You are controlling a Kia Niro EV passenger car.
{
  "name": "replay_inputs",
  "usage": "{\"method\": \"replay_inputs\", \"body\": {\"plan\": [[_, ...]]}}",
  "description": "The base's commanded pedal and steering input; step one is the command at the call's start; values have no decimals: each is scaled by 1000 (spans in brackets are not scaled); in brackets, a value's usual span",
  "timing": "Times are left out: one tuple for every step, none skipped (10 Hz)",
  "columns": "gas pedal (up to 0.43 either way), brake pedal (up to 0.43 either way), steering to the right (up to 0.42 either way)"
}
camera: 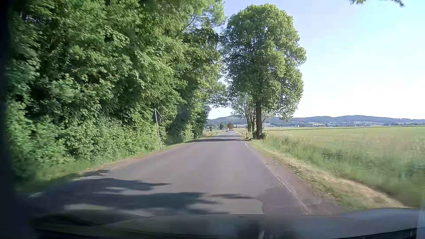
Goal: Follow the waypoints while adhering to traffic rules and regulations
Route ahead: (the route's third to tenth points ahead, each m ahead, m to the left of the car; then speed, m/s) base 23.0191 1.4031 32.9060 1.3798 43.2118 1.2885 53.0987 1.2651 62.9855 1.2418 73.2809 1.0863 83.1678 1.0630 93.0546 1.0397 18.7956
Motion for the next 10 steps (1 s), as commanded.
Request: {"method": "replay_inputs", "body": {"plan": [[220,6,2],[220,6,3],[209,6,4],[197,6,6],[197,6,9],[189,6,8],[157,6,4],[150,6,2],[150,6,3],[138,6,3]]}}
